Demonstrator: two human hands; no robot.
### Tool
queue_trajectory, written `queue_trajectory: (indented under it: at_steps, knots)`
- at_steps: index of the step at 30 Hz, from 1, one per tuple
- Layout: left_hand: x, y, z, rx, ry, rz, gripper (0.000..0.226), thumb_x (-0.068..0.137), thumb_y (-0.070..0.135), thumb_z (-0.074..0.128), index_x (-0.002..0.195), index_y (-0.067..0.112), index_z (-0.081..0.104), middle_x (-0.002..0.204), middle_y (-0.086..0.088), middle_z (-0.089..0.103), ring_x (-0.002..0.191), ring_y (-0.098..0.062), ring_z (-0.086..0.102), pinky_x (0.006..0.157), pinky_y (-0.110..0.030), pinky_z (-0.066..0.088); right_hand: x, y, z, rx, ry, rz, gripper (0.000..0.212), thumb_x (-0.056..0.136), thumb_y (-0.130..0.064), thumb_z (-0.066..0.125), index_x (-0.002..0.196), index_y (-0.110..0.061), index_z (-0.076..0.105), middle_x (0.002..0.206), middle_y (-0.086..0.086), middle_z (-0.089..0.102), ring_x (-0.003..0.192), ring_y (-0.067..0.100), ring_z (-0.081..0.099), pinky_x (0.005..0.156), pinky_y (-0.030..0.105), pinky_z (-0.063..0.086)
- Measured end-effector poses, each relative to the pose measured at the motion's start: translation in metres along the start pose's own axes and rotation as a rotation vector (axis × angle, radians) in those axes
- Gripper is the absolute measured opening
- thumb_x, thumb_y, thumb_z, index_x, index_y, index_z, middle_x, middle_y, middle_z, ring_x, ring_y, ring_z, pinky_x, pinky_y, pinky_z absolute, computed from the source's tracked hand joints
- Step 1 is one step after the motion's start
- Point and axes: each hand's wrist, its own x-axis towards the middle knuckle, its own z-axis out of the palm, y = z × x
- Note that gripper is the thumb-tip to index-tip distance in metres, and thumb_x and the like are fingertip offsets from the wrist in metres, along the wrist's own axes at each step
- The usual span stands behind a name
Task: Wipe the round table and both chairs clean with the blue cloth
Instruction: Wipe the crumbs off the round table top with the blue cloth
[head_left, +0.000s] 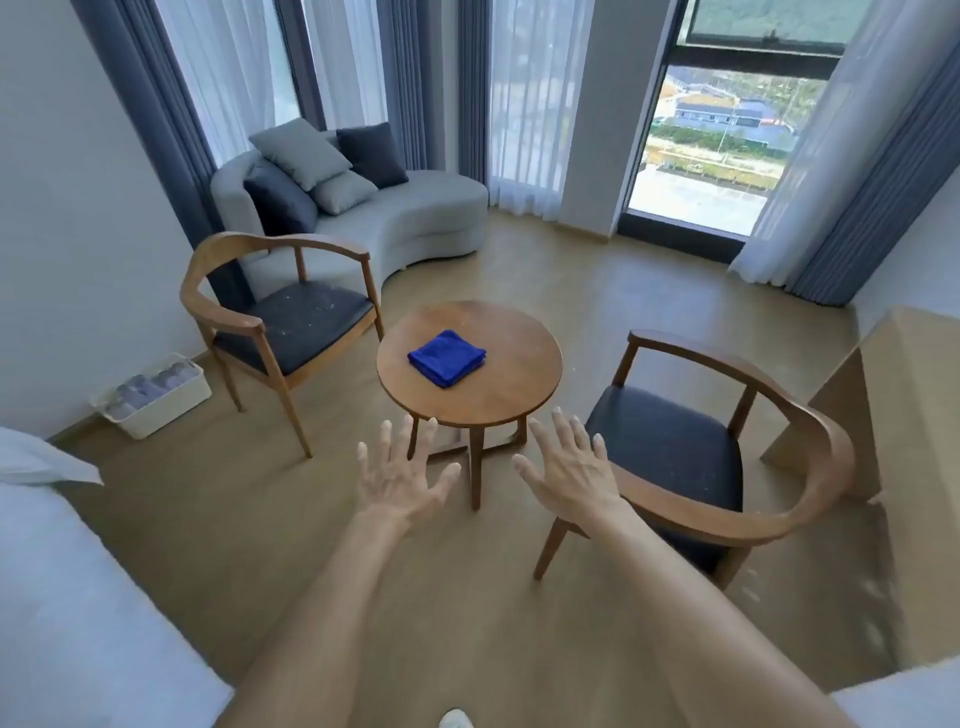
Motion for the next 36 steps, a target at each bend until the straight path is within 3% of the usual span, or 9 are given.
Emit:
queue_trajectory:
  at_steps: [18,36]
  knots:
    - [0.172,-0.070,-0.045,0.025,-0.086,-0.141,0.070,0.095,0.062,0.023,0.154,0.032,0.001,0.163,-0.002,-0.007,0.149,-0.024,-0.010,0.117,-0.051,-0.004,0.205,-0.055,0.004,-0.007,-0.190,-0.095,0.063,0.097,-0.058,0.026,0.151,-0.028,0.014,0.161,0.007,0.001,0.147,0.030,0.002,0.116,0.052,0.008]
    - [0.310,-0.188,-0.072,0.056,-0.069,-0.383,0.068,0.095,0.060,0.023,0.153,0.030,0.004,0.163,0.000,-0.001,0.149,-0.023,-0.008,0.118,-0.051,0.000,0.409,-0.151,0.059,0.008,-0.305,-0.278,0.060,0.098,-0.055,0.026,0.150,-0.026,0.018,0.160,0.009,0.006,0.147,0.030,0.007,0.116,0.051,0.011]
